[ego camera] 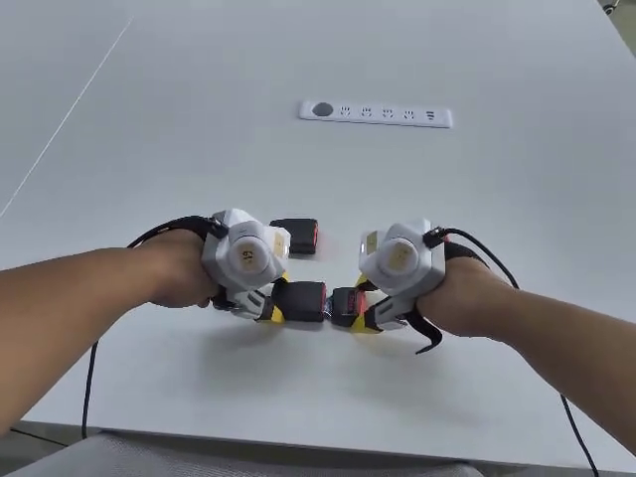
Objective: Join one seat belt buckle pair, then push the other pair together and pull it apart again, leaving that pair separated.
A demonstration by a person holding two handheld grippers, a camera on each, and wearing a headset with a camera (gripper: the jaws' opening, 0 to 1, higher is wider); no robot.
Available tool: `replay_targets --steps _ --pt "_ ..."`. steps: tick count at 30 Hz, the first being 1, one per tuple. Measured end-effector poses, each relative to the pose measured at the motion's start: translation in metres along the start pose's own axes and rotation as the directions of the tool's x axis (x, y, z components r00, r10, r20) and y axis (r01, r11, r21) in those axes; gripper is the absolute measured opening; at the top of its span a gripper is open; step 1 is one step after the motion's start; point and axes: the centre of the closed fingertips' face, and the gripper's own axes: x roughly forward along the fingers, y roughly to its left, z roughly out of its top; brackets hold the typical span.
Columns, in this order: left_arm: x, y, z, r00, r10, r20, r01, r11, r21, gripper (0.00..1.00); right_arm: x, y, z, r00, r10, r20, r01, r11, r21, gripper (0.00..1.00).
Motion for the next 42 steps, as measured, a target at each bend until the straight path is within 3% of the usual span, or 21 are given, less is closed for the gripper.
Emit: replay_targets --steps 16,18,24,29,32,34,37,42 --pt "0.000 0.000 0.000 1.0000 -0.007 -0.003 0.007 1.000 -0.017 0.31 0.002 -0.001 0.000 0.9999 0.012 0.005 -0.012 0.999 0.031 0.33" --pt "0.000 0.000 0.000 0.9999 -0.009 -0.015 0.008 0.999 -0.051 0.31 0.001 -0.001 0.000 0.9999 0.016 0.006 -0.016 0.999 0.052 0.33" --pt "0.001 0.000 0.000 0.9988 -0.024 -0.042 0.023 0.999 -0.033 0.32 0.002 0.000 0.000 0.9997 0.020 -0.012 -0.019 0.999 0.040 0.34" --pt "0.001 -0.001 -0.001 0.9988 -0.014 -0.047 0.011 0.998 -0.058 0.33 0.002 0.000 0.000 0.9997 0.010 -0.023 -0.009 0.999 0.032 0.34" --pt "-0.002 -0.001 -0.004 0.9968 0.006 -0.080 -0.005 1.000 0.009 0.33 0.001 -0.002 -0.001 0.9997 -0.003 -0.026 0.004 0.999 0.035 0.35" --pt "-0.007 -0.004 -0.003 0.9971 0.004 -0.076 -0.004 1.000 -0.004 0.32 -0.003 -0.003 -0.002 0.9996 -0.009 -0.027 0.010 0.999 0.041 0.35" --pt "-0.016 0.000 0.006 0.9990 0.020 -0.040 -0.021 1.000 -0.010 0.33 -0.011 -0.002 0.001 0.9999 -0.005 -0.015 0.005 0.999 0.044 0.35" --pt "-0.030 0.006 0.012 0.9988 0.044 -0.020 -0.044 0.999 0.003 0.34 -0.027 0.000 0.004 0.9999 -0.015 0.001 0.015 1.000 0.024 0.34"
